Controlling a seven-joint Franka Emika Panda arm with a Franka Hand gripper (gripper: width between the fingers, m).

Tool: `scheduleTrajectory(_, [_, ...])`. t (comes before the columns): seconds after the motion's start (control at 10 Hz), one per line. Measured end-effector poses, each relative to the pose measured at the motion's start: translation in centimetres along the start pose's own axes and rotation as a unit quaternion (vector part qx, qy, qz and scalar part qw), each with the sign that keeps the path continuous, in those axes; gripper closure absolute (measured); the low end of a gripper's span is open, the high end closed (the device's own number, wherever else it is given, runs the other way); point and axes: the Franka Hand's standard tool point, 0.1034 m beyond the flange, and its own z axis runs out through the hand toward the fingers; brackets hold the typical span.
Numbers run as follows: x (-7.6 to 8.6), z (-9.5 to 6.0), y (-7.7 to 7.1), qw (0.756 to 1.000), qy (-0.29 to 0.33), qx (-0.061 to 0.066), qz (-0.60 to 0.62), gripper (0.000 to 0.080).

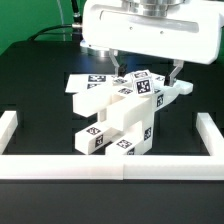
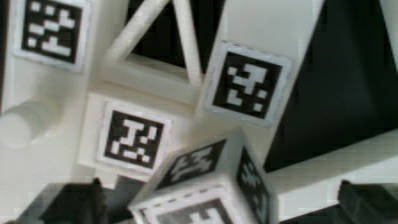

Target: Assemble chair

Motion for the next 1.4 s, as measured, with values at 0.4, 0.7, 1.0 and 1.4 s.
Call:
scheduleTrajectory(0.4, [0.03,0.02,0.12,0.990,0.000,-0.001,-0.143,0.0151])
scheduleTrajectory(0.7, [0.11,0.04,0.34,0.980,0.000,-0.001,-0.200,0.0151])
scheduleTrajectory(1.0, [0.12,0.03,0.35,0.980,0.000,-0.001,-0.197,0.0404])
scheduleTrajectory(1.4, [0.13,0.04,0.36,0.988,-0.001,0.001,-0.155,0.0517])
